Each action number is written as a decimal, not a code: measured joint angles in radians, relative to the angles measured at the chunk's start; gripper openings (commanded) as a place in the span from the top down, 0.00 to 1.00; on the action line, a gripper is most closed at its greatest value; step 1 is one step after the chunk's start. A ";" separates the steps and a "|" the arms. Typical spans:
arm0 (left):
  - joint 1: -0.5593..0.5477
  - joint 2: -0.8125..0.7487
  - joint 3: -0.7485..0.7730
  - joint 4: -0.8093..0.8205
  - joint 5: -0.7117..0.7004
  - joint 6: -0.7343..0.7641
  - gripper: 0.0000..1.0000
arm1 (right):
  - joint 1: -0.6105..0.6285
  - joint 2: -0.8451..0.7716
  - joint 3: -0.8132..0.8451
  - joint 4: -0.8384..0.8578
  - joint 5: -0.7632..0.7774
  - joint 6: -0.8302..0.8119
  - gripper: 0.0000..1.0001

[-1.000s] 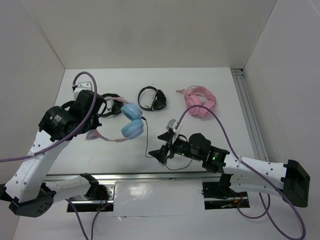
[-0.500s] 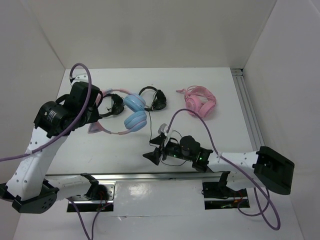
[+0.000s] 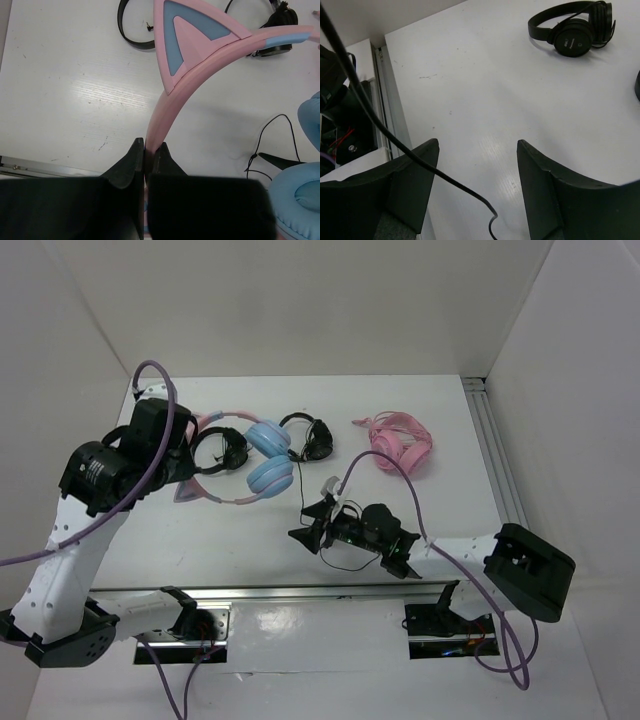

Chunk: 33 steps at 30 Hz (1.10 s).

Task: Wrap the headphones

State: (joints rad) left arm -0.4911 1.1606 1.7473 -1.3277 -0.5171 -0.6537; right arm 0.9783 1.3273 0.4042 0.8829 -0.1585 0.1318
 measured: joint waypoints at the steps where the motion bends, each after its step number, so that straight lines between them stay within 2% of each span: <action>1: 0.000 0.000 0.000 0.001 0.001 0.000 1.00 | -0.002 0.000 0.000 0.000 0.000 0.000 0.31; 2: 0.001 0.001 0.000 0.001 0.002 0.000 1.00 | -0.005 0.000 0.000 0.000 0.000 -0.002 0.33; 5: 0.017 0.002 0.000 0.004 0.017 0.001 1.00 | -0.015 0.014 0.001 0.010 -0.013 -0.007 0.50; 6: 0.024 0.002 0.000 0.006 0.023 0.002 1.00 | -0.019 0.028 0.002 0.019 -0.018 -0.006 0.60; 7: 0.031 0.002 0.000 0.008 0.027 0.003 1.00 | -0.023 0.043 0.002 0.026 -0.022 -0.005 0.85; 8: 0.036 0.002 0.000 0.011 0.030 0.004 1.00 | -0.026 0.060 0.002 0.031 -0.026 -0.008 0.95; 13: 0.064 0.002 -0.008 0.027 0.031 0.017 1.00 | -0.029 0.072 0.000 0.042 -0.021 0.015 1.00; 19: 0.089 0.001 -0.117 0.094 -0.014 0.025 1.00 | 0.019 -0.123 -0.005 -0.062 0.109 -0.013 1.00; 26: 0.079 0.046 -0.266 0.131 -0.175 0.024 1.00 | 0.176 -0.283 0.151 -0.472 0.401 -0.086 1.00; 29: 0.047 0.079 -0.295 0.153 -0.181 0.031 1.00 | 0.234 -0.310 0.226 -0.634 0.568 -0.111 1.00; 33: -0.053 0.116 -0.351 0.195 -0.129 0.092 1.00 | 0.293 -0.334 0.313 -0.806 0.781 -0.160 1.00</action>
State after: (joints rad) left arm -0.5442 1.2766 1.3960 -1.1324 -0.6456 -0.5617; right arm 1.2713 0.9936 0.7174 0.0769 0.6228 -0.0280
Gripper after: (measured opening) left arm 0.099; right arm 0.017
